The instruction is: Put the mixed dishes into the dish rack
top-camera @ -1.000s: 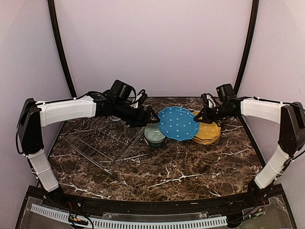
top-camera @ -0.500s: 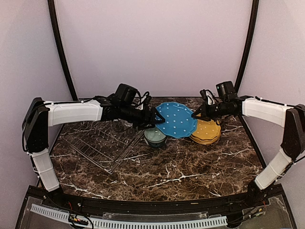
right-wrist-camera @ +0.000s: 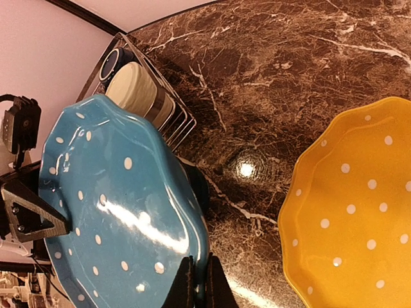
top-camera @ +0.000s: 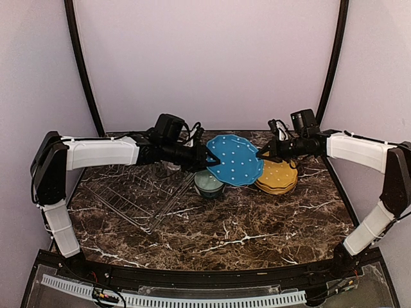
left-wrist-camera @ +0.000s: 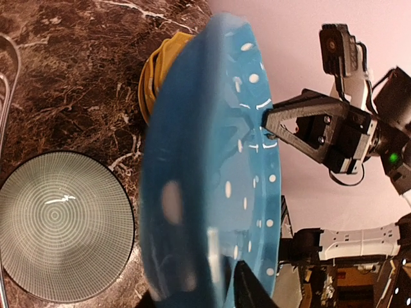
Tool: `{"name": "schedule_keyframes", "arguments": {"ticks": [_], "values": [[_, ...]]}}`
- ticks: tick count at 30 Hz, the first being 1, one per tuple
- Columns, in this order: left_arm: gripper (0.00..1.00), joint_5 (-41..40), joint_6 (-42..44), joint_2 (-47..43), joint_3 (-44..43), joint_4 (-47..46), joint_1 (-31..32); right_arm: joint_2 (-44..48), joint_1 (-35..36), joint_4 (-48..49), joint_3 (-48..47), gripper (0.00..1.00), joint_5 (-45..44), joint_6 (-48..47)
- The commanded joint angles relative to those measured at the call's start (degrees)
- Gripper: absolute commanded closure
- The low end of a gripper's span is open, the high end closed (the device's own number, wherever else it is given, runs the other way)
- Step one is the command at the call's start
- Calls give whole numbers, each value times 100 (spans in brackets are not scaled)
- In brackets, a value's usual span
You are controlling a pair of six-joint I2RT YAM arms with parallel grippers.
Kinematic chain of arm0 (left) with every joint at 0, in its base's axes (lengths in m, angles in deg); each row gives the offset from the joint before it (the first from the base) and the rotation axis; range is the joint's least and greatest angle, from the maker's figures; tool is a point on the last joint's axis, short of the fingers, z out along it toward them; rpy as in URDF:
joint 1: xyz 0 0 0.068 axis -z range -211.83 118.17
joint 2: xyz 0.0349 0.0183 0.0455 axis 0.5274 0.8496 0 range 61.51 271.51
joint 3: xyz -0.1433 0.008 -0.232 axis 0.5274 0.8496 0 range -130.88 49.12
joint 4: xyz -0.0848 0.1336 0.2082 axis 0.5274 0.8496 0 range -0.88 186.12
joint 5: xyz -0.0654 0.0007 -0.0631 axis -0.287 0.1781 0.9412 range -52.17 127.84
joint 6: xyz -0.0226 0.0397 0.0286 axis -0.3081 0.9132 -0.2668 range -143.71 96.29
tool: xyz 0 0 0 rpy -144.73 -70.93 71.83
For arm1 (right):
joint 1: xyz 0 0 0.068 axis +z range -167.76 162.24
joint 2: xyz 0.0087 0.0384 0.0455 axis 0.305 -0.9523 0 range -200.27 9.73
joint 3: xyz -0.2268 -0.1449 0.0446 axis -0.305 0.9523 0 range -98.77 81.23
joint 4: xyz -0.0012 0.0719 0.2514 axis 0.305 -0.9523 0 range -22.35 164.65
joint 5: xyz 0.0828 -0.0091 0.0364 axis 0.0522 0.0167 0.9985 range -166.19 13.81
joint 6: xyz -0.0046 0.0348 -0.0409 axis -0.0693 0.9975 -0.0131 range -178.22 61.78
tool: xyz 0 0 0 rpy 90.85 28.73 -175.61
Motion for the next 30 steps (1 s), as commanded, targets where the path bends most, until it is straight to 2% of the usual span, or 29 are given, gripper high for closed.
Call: {"name": "schedule_keyframes", "arguments": {"ticks": [1, 5, 6, 9, 15, 17, 21, 23, 25, 30], "values": [[77, 130, 87, -105, 105, -451, 31, 338, 118, 755, 46, 100, 516, 213], [90, 83, 213, -293, 151, -481, 35, 358, 121, 731, 80, 100, 552, 165], [96, 75, 228, -384, 166, -507, 30, 370, 125, 731, 79, 100, 566, 165], [99, -8, 363, -607, 191, -500, 29, 366, 119, 733, 86, 98, 634, 122], [99, -111, 582, -1072, 179, -243, -145, 419, 118, 688, 39, 64, 746, 12], [99, -163, 714, -1272, 181, -102, -271, 483, 119, 635, 29, 57, 725, -61], [99, -319, 1145, -1754, 184, 510, -578, 616, 118, 533, 26, 35, 637, -195], [99, -496, 1546, -2036, 113, 932, -749, 656, 125, 480, 39, 31, 549, -277], [99, -875, 2126, -2311, -51, 1535, -905, 679, 119, 460, 69, 30, 496, -350], [99, -2378, 3711, -2807, -714, 3000, -1248, 628, 119, 592, 173, 30, 553, -377]]}}
